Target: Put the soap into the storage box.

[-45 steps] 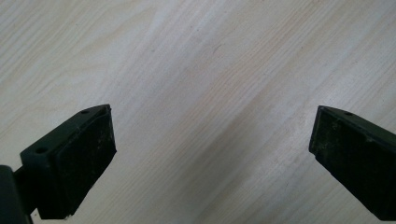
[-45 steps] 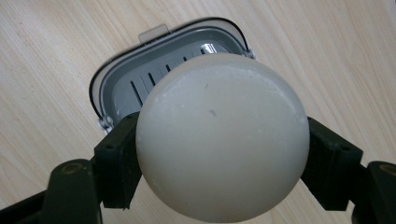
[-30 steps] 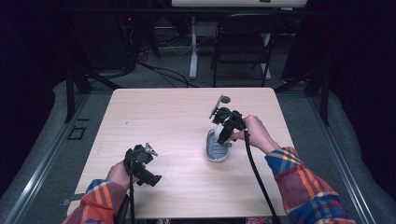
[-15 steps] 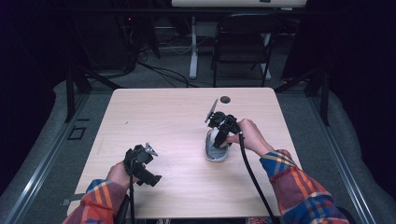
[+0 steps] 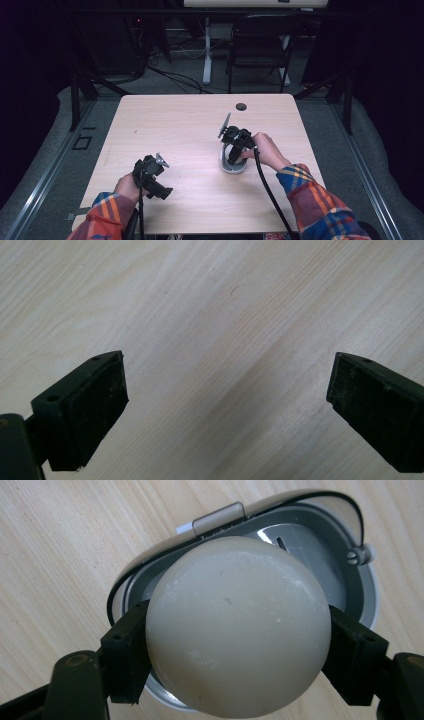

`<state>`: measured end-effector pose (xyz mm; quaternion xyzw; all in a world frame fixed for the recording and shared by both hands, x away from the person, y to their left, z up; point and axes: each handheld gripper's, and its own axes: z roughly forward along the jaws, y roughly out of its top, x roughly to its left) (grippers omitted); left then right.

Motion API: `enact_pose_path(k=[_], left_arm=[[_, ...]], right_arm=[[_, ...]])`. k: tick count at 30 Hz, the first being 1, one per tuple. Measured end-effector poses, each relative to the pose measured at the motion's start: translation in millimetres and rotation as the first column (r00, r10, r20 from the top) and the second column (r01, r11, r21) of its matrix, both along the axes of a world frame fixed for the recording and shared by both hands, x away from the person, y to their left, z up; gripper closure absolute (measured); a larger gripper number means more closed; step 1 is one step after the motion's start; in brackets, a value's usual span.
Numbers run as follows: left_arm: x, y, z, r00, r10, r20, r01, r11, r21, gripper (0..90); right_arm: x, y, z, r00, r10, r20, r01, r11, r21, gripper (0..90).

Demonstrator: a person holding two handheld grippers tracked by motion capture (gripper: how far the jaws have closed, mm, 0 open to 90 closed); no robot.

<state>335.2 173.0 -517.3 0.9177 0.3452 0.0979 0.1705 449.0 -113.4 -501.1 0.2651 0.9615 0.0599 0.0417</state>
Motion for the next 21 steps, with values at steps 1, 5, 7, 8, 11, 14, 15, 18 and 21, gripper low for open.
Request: enact_pose_path(k=[1,5,7,8,11,14,15,18,21], left_arm=[[0.1,0.0,0.0,1.0,0.0,0.0,0.0,1.0,0.0,2.8],[0.2,0.1,-0.1,1.0,0.0,-0.001,0.0,1.0,0.0,2.8],[0.2,0.1,-0.1,1.0,0.001,-0.001,-0.001,1.0,0.0,2.8],[0.2,0.1,0.0,1.0,0.001,-0.001,-0.001,1.0,0.0,2.8],[0.1,0.1,0.0,1.0,0.001,-0.001,-0.001,1.0,-0.001,2.7],[0.1,0.1,0.0,1.0,0.001,-0.001,-0.001,1.0,0.0,2.7],[0.1,0.1,0.0,1.0,0.001,-0.001,-0.001,1.0,-0.001,2.7],[0.1,0.1,0.0,1.0,0.0,-0.001,0.0,1.0,0.0,2.8],[0.1,0.0,-0.1,1.0,0.0,-0.001,0.0,1.0,0.0,2.8]], right_arm=[[0.0,0.0,0.0,1.0,0.0,0.0,0.0,1.0,0.0,24.4],[0.6,-2.5,-3.6,1.0,-0.006,-0.003,0.006,1.0,-0.004,24.4],[1.8,-4.2,-4.1,1.0,-0.001,-0.001,0.001,1.0,-0.013,24.3],[1.9,-4.7,-4.3,1.0,-0.004,-0.003,0.004,1.0,-0.016,24.3],[2.3,-6.4,-4.6,1.0,-0.005,-0.007,0.005,1.0,-0.013,24.2],[2.1,-7.5,-5.6,0.9999,-0.009,-0.009,0.008,1.0,-0.004,24.1],[2.1,-7.7,-6.2,1.0,-0.007,-0.007,0.007,1.0,-0.002,24.2],[2.0,-7.7,-6.8,0.9998,0.006,-0.017,-0.006,1.0,-0.011,24.0],[1.4,-7.9,-6.7,0.9999,0.004,-0.012,-0.004,1.0,-0.01,24.1]])
